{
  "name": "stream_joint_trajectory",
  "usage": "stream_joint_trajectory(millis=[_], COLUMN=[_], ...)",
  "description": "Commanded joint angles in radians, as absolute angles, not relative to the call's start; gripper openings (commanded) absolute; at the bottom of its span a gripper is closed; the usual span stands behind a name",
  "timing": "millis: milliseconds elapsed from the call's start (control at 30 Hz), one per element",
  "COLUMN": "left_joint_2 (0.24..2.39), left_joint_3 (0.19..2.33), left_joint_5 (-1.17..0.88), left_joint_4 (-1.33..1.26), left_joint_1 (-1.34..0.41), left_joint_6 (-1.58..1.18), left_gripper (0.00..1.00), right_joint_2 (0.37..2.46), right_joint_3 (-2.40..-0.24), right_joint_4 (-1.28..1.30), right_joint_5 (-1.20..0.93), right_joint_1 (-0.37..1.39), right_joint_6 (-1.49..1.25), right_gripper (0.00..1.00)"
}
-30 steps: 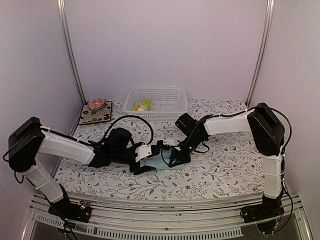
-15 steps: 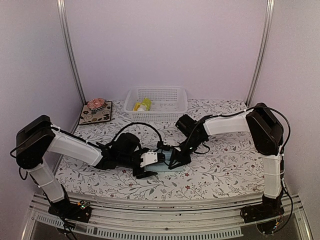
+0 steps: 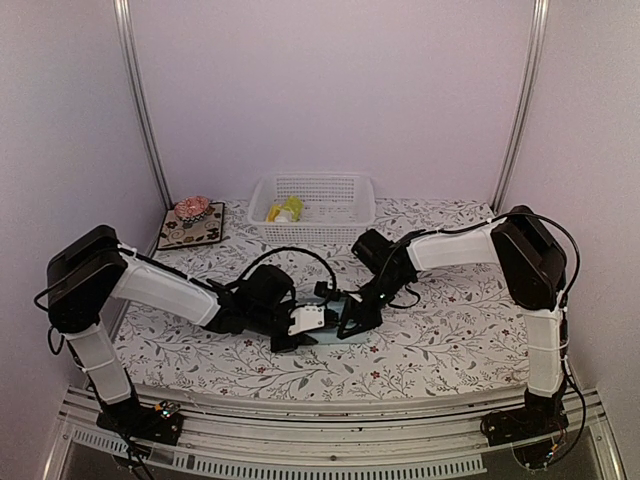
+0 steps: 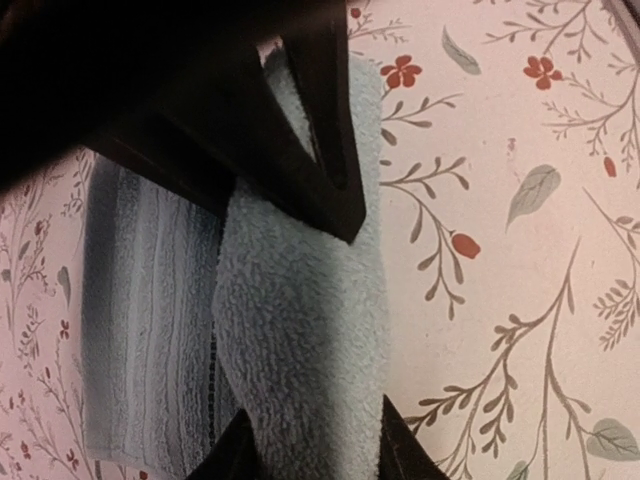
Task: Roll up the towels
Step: Roll the towel at the center of the board.
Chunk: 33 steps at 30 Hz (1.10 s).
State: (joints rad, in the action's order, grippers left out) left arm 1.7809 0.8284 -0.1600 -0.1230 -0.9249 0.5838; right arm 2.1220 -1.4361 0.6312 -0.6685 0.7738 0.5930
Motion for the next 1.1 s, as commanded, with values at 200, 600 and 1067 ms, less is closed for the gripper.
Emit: stream_joint_trajectory(millis=[200,600,1067], left_joint_2=[1.870,1.999,2.186], left_joint_3=[0.906,1.036,1.281], left_joint_5=[-0.308,-0.524,-0.648], left_joint_4=[0.050,0.184,0.454], left_joint_1=[-0.924,-0.801,-0.730], left_joint_6=[0.556,0.464,0.405], left_gripper=[0.22,0.23,0.23], right_joint_2=[2.059,1.887,1.602], right_joint_3=[-1.332,-1.160,-0.904], right_joint_4=[0.618,0.490,0.214], right_joint_5=[-0.536,-0.449,-0.333], right_joint_1=[0.736,0.703,0.698], right_joint_6=[0.557,0.586,0.646], right_gripper=[0.43,0.60,0.64])
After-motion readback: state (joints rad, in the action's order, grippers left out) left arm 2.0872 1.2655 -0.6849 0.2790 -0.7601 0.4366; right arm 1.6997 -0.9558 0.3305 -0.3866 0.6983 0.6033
